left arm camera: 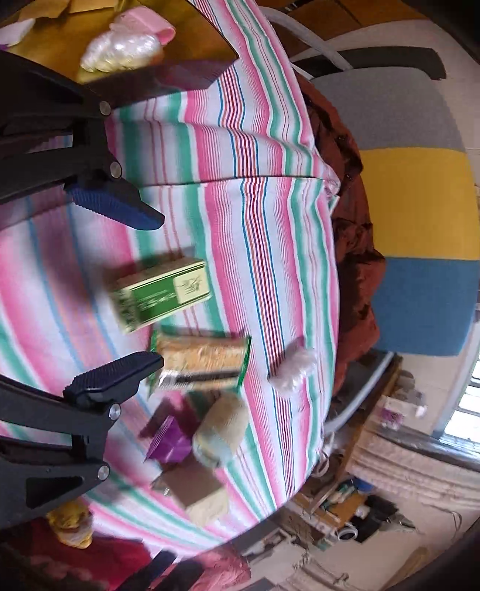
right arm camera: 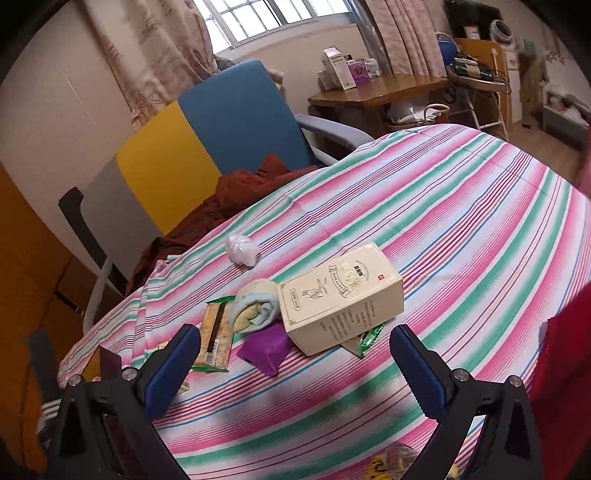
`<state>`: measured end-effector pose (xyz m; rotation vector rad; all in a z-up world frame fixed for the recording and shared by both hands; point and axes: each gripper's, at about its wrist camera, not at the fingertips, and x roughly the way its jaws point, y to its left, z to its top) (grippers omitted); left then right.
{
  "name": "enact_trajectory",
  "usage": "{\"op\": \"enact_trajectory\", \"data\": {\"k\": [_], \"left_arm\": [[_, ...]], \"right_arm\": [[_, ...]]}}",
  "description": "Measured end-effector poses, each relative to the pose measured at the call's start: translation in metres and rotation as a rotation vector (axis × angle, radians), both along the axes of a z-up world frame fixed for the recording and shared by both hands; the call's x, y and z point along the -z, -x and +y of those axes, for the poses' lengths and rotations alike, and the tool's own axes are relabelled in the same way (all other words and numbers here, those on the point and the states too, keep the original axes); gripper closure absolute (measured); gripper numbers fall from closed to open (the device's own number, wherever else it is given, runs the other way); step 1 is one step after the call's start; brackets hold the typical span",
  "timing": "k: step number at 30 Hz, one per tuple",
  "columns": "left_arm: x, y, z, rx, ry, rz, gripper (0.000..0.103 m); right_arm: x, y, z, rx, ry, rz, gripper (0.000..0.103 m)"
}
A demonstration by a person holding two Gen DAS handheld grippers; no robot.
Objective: Organize objects
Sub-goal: 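Grasp the green essential-oil box with the left tool, then grasp the yellow patterned sock with the right tool while the left tool holds the green box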
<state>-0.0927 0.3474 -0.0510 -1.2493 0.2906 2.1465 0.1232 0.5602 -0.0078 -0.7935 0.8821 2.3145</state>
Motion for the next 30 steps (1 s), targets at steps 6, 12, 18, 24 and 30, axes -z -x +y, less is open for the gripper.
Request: {"op": "enact_trajectory", "data": {"k": [6, 12, 18, 24, 30], "left_arm": [[0.026, 0.024, 0.024, -0.014, 0.059, -0.021, 0.062], [0.042, 0.023, 0.026, -0.017, 0.092, 0.032, 0.073], [0.044, 0.015, 0.024, -0.023, 0.082, 0.105, 0.073], [0.046, 0.016, 0.023, -0.051, 0.058, 0.114, 0.072], [0.045, 0.011, 0.025, -0.023, 0.094, 0.149, 0.073]], "right_arm": [[0.003, -0.001, 0.003, -0.021, 0.047, 0.026, 0.000], [0.004, 0.001, 0.003, -0.053, 0.071, 0.055, 0.000], [0.020, 0.008, 0.008, -0.099, 0.193, 0.065, 0.000], [0.032, 0.009, 0.012, -0.121, 0.273, 0.071, 0.000], [0.026, 0.005, 0.013, -0.104, 0.246, 0.090, 0.000]]}}
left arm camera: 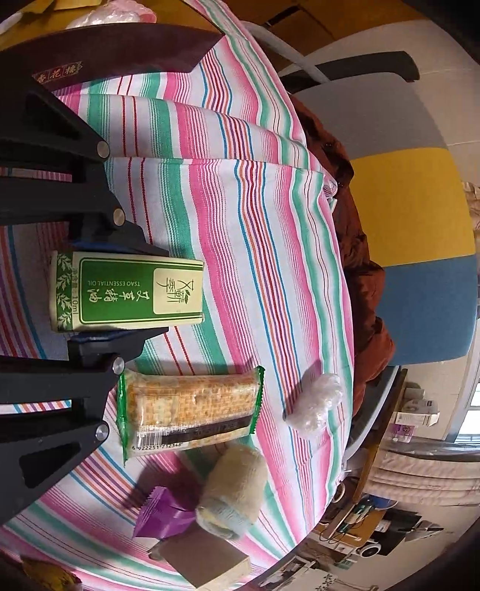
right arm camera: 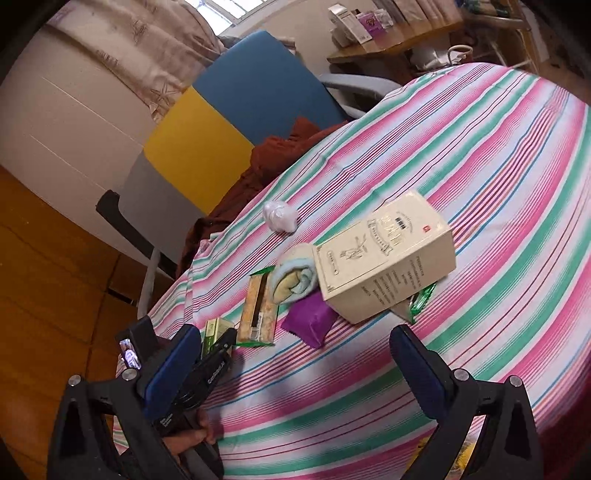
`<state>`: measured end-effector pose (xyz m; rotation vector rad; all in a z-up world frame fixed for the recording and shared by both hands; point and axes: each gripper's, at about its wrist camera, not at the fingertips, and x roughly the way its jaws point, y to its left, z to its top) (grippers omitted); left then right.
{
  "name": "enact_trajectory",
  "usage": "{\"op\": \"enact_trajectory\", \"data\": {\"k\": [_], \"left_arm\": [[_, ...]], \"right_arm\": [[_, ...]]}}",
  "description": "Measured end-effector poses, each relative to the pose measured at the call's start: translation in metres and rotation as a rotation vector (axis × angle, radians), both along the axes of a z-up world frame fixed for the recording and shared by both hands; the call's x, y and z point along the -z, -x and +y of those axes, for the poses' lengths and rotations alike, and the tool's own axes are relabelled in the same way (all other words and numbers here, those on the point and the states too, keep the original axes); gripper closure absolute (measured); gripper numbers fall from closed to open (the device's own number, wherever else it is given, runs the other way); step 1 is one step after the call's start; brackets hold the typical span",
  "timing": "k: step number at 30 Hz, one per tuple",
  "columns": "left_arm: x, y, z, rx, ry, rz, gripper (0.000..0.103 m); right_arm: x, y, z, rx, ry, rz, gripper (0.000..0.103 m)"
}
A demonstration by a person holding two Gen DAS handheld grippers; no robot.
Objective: Organize objects
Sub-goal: 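Grasp the yellow patterned sock with the right tool while the left tool holds the green box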
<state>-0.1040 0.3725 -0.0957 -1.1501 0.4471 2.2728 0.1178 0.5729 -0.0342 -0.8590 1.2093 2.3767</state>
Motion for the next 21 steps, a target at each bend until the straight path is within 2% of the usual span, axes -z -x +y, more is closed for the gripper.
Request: {"op": "enact_trajectory", "data": {"k": [4, 6, 13, 21], "left_arm": [[-0.006, -0.016, -0.008, 0.014, -0.003, -0.036, 0.073], [-0.010, -0.030, -0.016, 0.030, -0.031, -0.058, 0.073], [-0.035, -0.089, -0.045, 0.146, -0.073, -0.035, 0.073], [-0.061, -0.130, -0.086, 0.223, -0.163, -0.022, 0.073]], "right_arm": [[0.003, 0.001, 0.002, 0.008, 0.004, -0.023, 0.000], [0.005, 0.003, 0.002, 0.006, 0.004, -0.037, 0.000], [0.010, 0.008, 0.001, -0.009, 0.006, -0.073, 0.000], [0.013, 0.020, -0.013, -0.073, -0.021, -0.146, 0.000]]}}
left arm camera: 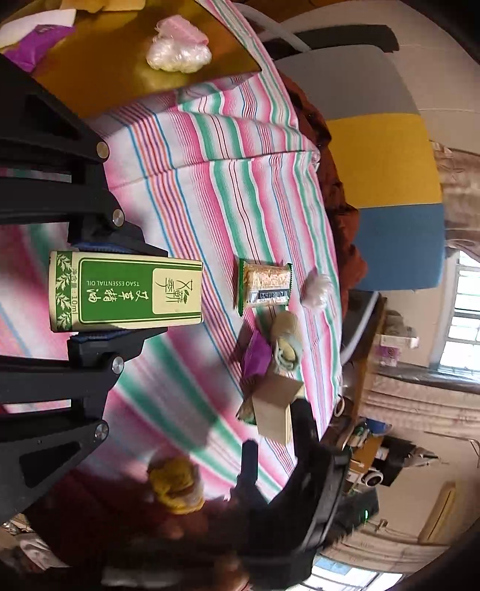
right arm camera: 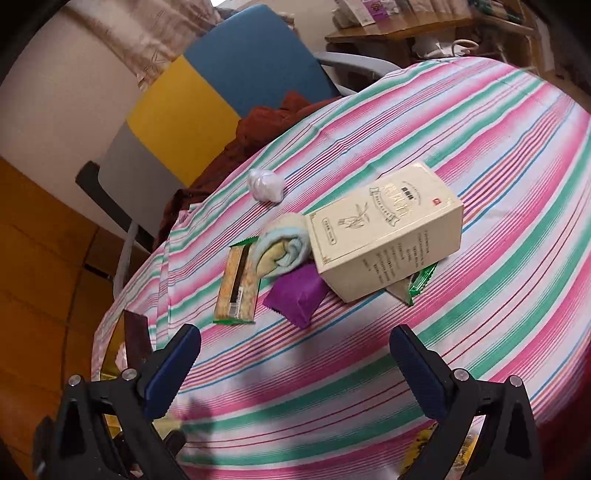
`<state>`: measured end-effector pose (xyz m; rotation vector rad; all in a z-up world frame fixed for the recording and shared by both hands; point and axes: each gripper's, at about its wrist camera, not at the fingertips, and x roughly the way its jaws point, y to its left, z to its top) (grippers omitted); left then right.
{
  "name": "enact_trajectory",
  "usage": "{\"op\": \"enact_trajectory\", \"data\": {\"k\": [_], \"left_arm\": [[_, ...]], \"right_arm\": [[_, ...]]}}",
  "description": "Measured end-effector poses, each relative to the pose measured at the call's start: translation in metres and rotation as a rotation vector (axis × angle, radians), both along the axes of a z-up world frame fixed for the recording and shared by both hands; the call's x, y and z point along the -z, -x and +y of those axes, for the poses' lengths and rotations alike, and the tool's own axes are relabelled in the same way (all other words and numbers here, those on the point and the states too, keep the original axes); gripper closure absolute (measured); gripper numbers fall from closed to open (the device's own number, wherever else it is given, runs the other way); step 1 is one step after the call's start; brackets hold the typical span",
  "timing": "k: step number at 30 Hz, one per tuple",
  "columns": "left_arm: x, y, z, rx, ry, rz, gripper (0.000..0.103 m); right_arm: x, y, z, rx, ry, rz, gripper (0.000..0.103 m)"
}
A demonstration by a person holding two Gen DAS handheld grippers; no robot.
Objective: Organize objects
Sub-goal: 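Grasp the yellow patterned sock with the right tool while the left tool holds the green box, then carry the green box and yellow sock over the gold tray and release both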
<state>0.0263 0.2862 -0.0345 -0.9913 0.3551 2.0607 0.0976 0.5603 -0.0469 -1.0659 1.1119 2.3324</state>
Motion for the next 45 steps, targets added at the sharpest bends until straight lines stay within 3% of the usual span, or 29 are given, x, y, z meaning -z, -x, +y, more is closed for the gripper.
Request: {"op": "enact_trajectory", "data": {"k": [8, 12, 20, 22, 24, 28, 31, 39, 45], "left_arm": [[-0.016, -0.006, -0.043, 0.003, -0.095, -0.019, 0.073], [-0.019, -0.003, -0.058, -0.022, -0.132, -0.036, 0.073], [-0.023, -0.004, -0.077, -0.045, -0.170, -0.049, 0.073], [-0.023, -0.005, -0.081, -0.047, -0.172, -0.050, 0.073], [-0.024, -0.005, -0.083, -0.052, -0.176, -0.051, 0.073], [-0.024, -0.005, -0.083, -0.058, -0.183, -0.057, 0.073], [-0.023, -0.004, -0.083, -0.058, -0.180, -0.055, 0.073], [-0.034, -0.002, -0.099, -0.093, -0.201, -0.023, 0.073], [-0.044, 0.020, -0.140, -0.214, -0.231, -0.016, 0.073]], "right_arm": [[-0.032, -0.022, 0.001, -0.080, -0.041, -0.120, 0.000], [-0.021, -0.023, -0.006, -0.130, -0.116, -0.393, 0.000], [0.025, -0.032, -0.014, -0.221, -0.125, -0.643, 0.002], [0.028, -0.035, -0.011, -0.225, -0.136, -0.675, 0.023], [0.035, -0.039, -0.008, -0.240, -0.155, -0.727, 0.035], [0.035, -0.040, -0.011, -0.276, -0.190, -0.716, 0.050], [0.030, -0.040, -0.014, -0.287, -0.240, -0.694, 0.054], [-0.007, -0.052, -0.017, -0.248, -0.316, -0.485, 0.054], [-0.053, -0.027, -0.058, -0.267, -0.392, -0.335, 0.054]]}}
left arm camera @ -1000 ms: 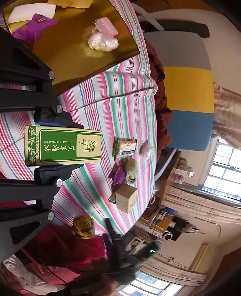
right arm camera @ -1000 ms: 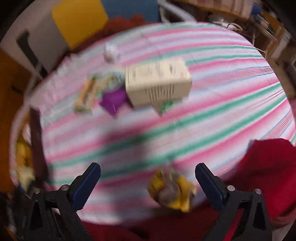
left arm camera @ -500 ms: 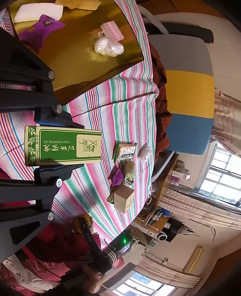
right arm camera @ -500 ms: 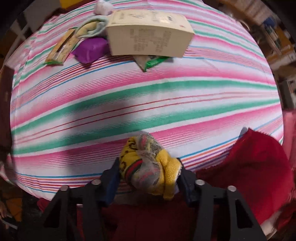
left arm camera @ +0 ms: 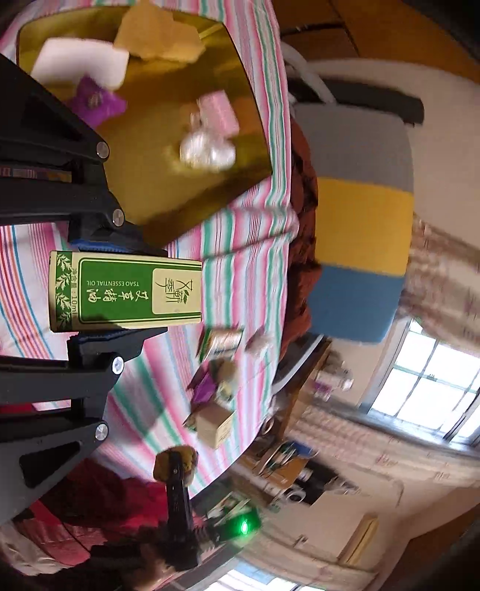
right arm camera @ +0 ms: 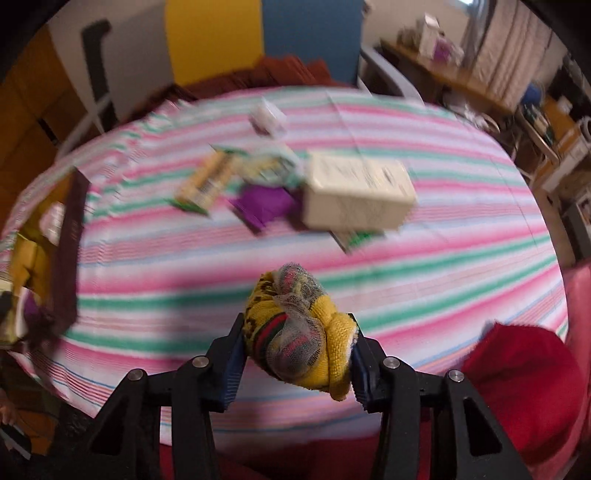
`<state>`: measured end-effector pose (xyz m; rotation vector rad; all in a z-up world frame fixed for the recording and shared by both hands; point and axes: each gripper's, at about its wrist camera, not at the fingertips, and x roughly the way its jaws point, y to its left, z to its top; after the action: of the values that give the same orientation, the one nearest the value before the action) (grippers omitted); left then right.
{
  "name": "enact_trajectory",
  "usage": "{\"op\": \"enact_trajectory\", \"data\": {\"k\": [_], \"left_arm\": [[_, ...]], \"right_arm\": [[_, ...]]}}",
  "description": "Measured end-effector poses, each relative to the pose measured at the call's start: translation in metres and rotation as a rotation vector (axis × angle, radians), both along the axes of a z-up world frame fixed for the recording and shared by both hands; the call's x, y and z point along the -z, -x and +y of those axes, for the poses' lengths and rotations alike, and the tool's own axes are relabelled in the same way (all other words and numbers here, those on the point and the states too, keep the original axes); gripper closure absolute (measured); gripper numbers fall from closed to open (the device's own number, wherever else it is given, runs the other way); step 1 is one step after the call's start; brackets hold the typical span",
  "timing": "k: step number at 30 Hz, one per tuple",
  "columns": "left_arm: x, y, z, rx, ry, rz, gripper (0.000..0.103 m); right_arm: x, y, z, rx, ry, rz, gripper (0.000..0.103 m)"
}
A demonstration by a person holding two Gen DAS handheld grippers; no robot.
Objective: Organize objects
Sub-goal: 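Carry the green box and yellow sock over the gold tray and release both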
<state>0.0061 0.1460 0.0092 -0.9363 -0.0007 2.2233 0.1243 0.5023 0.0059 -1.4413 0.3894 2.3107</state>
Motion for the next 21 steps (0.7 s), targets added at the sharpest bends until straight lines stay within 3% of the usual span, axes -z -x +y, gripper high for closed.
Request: {"op": "enact_trajectory", "data": {"k": [8, 17, 19, 21], "left_arm": [[0.001, 0.047, -0.067, -0.218, -0.004, -0.030, 0.073], [-0.002, 0.106, -0.103, -0.344, 0.037, -0.025, 0.070], [0.001, 0.118, -0.104, -0.359, 0.059, -0.042, 0.048], [0.006, 0.126, -0.108, -0.383, 0.054, -0.070, 0.036]], "right_arm": [[-0.031, 0.068, -0.113, -0.245, 0.092, 0.178, 0.054], [-0.024, 0.121, -0.238, -0.512, 0.199, 0.238, 0.054], [-0.012, 0.134, -0.253, -0.541, 0.207, 0.225, 0.047], [0.000, 0.141, -0.260, -0.549, 0.213, 0.199, 0.037]]}}
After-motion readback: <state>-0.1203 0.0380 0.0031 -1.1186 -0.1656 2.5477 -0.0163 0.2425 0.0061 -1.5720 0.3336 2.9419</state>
